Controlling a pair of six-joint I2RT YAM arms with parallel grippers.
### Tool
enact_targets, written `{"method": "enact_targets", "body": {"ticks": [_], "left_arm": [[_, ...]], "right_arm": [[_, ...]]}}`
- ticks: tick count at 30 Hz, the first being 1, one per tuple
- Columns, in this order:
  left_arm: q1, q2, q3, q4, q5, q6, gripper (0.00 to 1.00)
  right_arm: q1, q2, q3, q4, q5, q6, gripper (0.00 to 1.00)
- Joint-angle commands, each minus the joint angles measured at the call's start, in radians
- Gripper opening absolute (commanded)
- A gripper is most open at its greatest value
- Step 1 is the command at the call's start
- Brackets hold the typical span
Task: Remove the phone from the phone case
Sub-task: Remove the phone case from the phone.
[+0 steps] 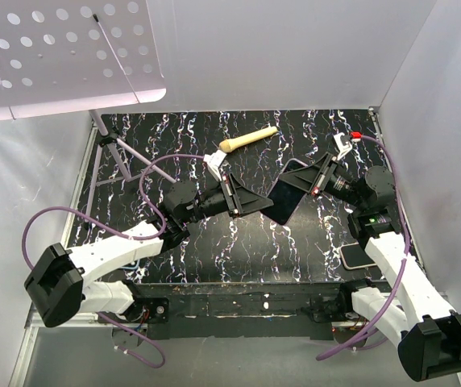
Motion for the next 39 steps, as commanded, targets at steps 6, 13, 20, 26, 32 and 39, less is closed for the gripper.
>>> {"method": "enact_targets", "body": {"ticks": [6, 13, 20, 26, 32, 39], "left_arm": [[0.014, 0.028, 0.071, 0.05, -0.05, 0.042, 0.3], [0.005, 0.159, 0.197, 0.101, 0.198, 0.023, 0.27], [0.006, 0.202, 0.248, 0.05, 0.31, 0.048, 0.17], [0.006, 0.196, 0.249, 0.053, 0.298, 0.037, 0.0], [0.04, 0.135, 0.211, 0.033, 0.201, -0.044, 0.0], [0.114, 0.072, 0.105, 0.127, 0.106, -0.185, 0.0]], "right_arm": [[0.025, 0.004, 0.015, 0.112, -0.147, 0.084, 0.01], [0.028, 0.016, 0.034, 0.027, -0.175, 0.006, 0.01], [0.028, -0.007, 0.076, -0.155, -0.19, -0.114, 0.01], [0.028, -0.01, 0.079, -0.178, -0.193, -0.14, 0.07], [0.025, -0.031, 0.085, -0.259, -0.147, -0.16, 0.64], [-0.009, -0.053, 0.059, -0.282, -0.118, -0.148, 0.79]]}}
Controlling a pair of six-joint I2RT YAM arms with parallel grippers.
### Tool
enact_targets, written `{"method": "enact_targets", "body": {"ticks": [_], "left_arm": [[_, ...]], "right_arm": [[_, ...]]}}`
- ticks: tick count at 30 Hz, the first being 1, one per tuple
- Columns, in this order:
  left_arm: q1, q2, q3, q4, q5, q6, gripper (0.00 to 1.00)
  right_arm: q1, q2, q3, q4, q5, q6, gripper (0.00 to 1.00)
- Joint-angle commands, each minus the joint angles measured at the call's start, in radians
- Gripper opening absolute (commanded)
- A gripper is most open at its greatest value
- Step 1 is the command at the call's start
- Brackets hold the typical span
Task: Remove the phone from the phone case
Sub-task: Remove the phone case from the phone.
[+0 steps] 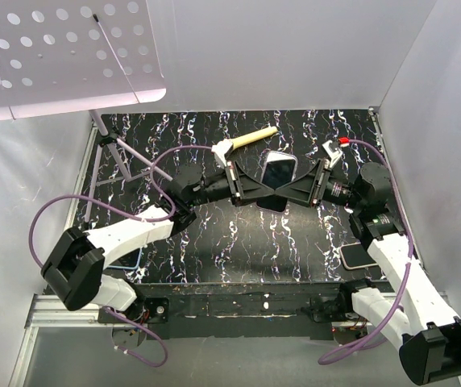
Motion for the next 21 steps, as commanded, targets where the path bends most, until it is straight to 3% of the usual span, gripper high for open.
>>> {"method": "enact_targets", "body": {"ticks": [1, 5, 7, 10, 14, 21], "left_arm": [[0.044, -0.103, -0.028, 0.093, -0.096, -0.085, 0.0], [0.076, -0.145, -0.049, 0.083, -0.122, -0.102, 0.0], [0.082, -0.157, -0.065, 0.09, -0.139, -0.123, 0.0], [0.09, -0.148, -0.066, 0.13, -0.124, -0.156, 0.0], [0.088, -0.135, -0.068, 0.153, -0.11, -0.168, 0.0], [0.088, -0.132, -0.062, 0.144, -0.113, -0.156, 0.0]], "right_arm": [[-0.026, -0.043, -0.003, 0.017, 0.008, 0.009, 0.79], [-0.042, -0.08, -0.08, 0.101, 0.037, 0.07, 0.78], [-0.042, -0.082, -0.106, 0.121, 0.048, 0.079, 0.72], [-0.042, -0.068, -0.1, 0.097, 0.055, 0.043, 0.35], [-0.014, -0.074, -0.032, -0.023, 0.081, -0.045, 0.35], [-0.008, -0.083, -0.062, 0.084, 0.051, 0.006, 0.42]]}}
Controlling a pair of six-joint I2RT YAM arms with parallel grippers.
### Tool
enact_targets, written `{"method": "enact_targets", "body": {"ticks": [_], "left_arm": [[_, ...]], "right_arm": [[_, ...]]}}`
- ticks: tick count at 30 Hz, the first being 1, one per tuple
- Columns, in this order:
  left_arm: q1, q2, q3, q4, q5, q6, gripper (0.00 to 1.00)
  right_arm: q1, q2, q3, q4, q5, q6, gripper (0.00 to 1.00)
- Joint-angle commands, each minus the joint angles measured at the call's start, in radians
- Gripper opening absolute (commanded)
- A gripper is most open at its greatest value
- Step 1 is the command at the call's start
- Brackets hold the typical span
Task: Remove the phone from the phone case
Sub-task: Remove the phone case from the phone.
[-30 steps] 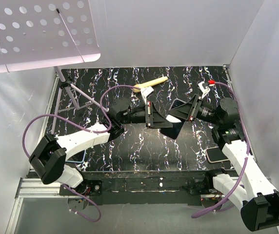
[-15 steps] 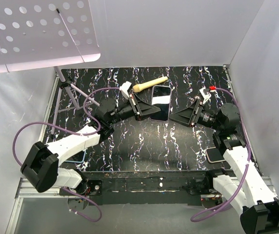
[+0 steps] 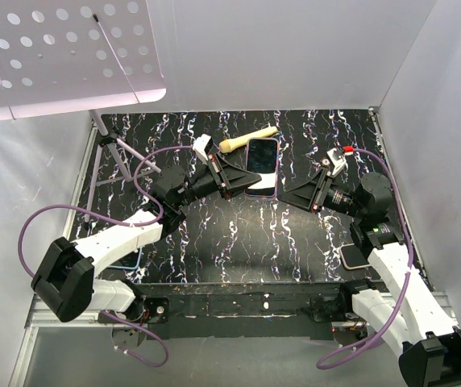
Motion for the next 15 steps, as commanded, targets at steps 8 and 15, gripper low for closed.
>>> {"method": "enact_targets", "body": {"ticks": [8, 15], "left_arm": [[0.004, -0.009, 0.042, 0.055, 0.01, 0.009, 0.0], [0.002, -0.005, 0.046, 0.066, 0.021, -0.002, 0.0]], "right_arm": [[0.055, 0.023, 0.043, 0.16, -0.005, 0.033, 0.43], [0.141, 0.096, 0.101, 0.12, 0.08, 0.002, 0.33]]}}
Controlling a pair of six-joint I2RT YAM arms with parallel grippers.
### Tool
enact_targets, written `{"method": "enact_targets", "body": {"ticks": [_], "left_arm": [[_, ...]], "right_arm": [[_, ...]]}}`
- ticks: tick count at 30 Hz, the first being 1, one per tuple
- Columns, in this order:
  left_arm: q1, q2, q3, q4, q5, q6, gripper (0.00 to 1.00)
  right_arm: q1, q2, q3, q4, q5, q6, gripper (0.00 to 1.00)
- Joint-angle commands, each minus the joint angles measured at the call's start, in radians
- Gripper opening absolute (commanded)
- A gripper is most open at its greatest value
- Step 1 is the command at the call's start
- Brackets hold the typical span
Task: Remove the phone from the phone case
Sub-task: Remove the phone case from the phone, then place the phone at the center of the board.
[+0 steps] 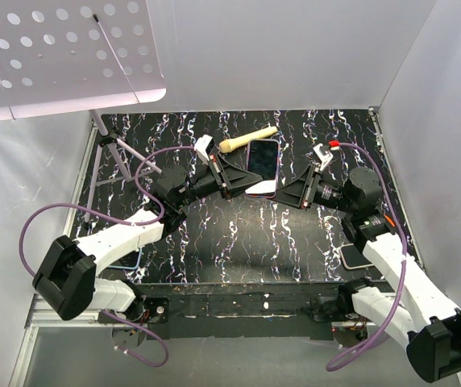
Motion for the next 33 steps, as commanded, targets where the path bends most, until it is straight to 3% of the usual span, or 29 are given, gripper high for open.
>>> {"method": "enact_targets", "body": {"ticks": [1, 3, 4, 7, 10, 13, 16, 19, 22, 28, 33], "left_arm": [[0.002, -0.019, 0.045, 0.065, 0.01, 0.0, 0.0], [0.002, -0.03, 0.039, 0.062, 0.009, 0.0, 0.0], [0.002, -0.034, 0.034, 0.065, 0.007, -0.003, 0.0], [0.002, -0.053, 0.028, 0.063, -0.001, 0.001, 0.0], [0.002, -0.074, 0.031, 0.04, -0.004, 0.024, 0.0], [0.005, -0.103, 0.043, -0.042, -0.011, 0.104, 0.0], [0.01, -0.138, 0.095, -0.252, -0.033, 0.259, 0.0], [0.008, -0.155, 0.163, -0.462, -0.089, 0.435, 0.0], [0.008, -0.154, 0.159, -0.538, -0.145, 0.509, 0.0], [0.01, 0.011, 0.047, -0.347, -0.177, 0.398, 0.0], [0.008, 0.27, 0.135, -0.307, -0.246, 0.35, 0.0]], "right_arm": [[0.043, 0.024, 0.073, 0.007, 0.082, -0.035, 0.27], [0.043, 0.03, 0.07, -0.067, 0.131, -0.073, 0.02], [0.044, 0.03, 0.071, -0.117, 0.198, -0.111, 0.01], [0.041, 0.043, 0.096, -0.543, 0.53, -0.24, 0.01], [0.029, 0.071, 0.079, -0.702, 0.709, -0.322, 0.01], [0.026, 0.033, 0.042, -0.727, 0.699, -0.377, 0.01], [0.027, -0.027, -0.001, -0.739, 0.703, -0.394, 0.01], [0.026, -0.082, 0.016, -0.829, 0.77, -0.412, 0.01], [0.026, -0.131, 0.085, -0.907, 0.835, -0.429, 0.01], [0.024, -0.159, 0.24, -1.032, 0.905, -0.468, 0.01], [0.024, -0.19, 0.249, -1.05, 0.906, -0.474, 0.01]]}}
